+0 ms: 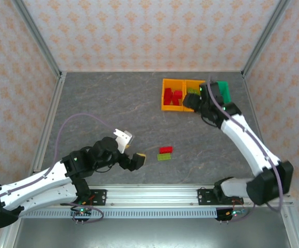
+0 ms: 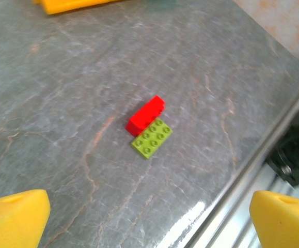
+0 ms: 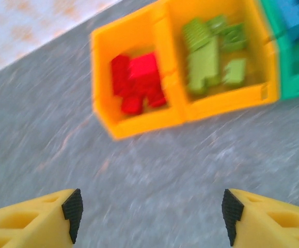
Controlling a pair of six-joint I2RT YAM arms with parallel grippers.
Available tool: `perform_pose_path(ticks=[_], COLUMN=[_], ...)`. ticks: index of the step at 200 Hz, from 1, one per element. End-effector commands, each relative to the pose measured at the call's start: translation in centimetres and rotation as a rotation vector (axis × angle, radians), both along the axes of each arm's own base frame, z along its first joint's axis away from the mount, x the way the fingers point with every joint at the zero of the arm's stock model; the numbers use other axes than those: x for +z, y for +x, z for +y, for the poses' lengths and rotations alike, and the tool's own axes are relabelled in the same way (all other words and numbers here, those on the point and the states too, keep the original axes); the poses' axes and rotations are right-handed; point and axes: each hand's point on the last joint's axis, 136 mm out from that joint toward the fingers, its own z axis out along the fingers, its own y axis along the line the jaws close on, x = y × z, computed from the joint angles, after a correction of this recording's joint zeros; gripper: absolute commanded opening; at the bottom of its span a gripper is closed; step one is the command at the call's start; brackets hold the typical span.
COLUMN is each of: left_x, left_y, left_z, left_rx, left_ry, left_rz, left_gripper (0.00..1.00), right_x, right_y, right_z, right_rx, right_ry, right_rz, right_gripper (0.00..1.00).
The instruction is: Sort the legos into containers by color
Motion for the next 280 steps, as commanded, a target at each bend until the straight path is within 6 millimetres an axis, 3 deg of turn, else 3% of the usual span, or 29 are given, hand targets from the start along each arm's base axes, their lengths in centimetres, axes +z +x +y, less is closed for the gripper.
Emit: perform_pose_path(ticks=[1,28,62,92,119,150,190,239,280], left_x=[1.5,2.2,2.7,1.6,0.5,-0.9,-0.8,-0.6,0.0], left_y=[-2.6,-4.1,-4.9,-4.6,-3.0,-1.1,-1.3,-1.6,-1.8], left_z=[-1.0,-1.8,-3.6,-3.9,-2.6,0.6,1.2,1.3,0.5], left_rx=[-0.214,-0.323,-0.410,-0.409,-0.296,-0.129,-0.113,-0.125,-0.148], left_ry=[0.010,-0.004,-0.063,-0.028,0.052,0.173,0.126,0.120,0.070], left_rz=[-0.034,-0.032,-0.022,-0.007,-0.009,-0.034,-0.071,-0.081,-0.085], left_gripper=[1.00,1.00,1.00,1.00,1.00,1.00,1.00,1.00,1.00], right_x=[-4.3,-7.3,-12.3,-15.8,-18.2,-20.0,-22.2,-22.6,-18.7], right_y=[-5.0,-10.7,-14.3,-14.3,-13.7,-13.2,-13.7,-14.3,-13.7], right_z=[2.1,5.9,9.2,10.6,11.9,12.1,11.6,11.6,10.7], right_rx=[0.168,0.325,0.400,0.388,0.390,0.363,0.338,0.320,0.262], right_ry=[-0.044,-0.064,-0.102,-0.218,-0.311,-0.368,-0.414,-0.424,-0.368], right_rz=[0.129,0.224,0.347,0.360,0.360,0.371,0.433,0.460,0.374], right_gripper=[0.77,0.88,0.94,0.97,0.98,0.84,0.72,0.59,0.57])
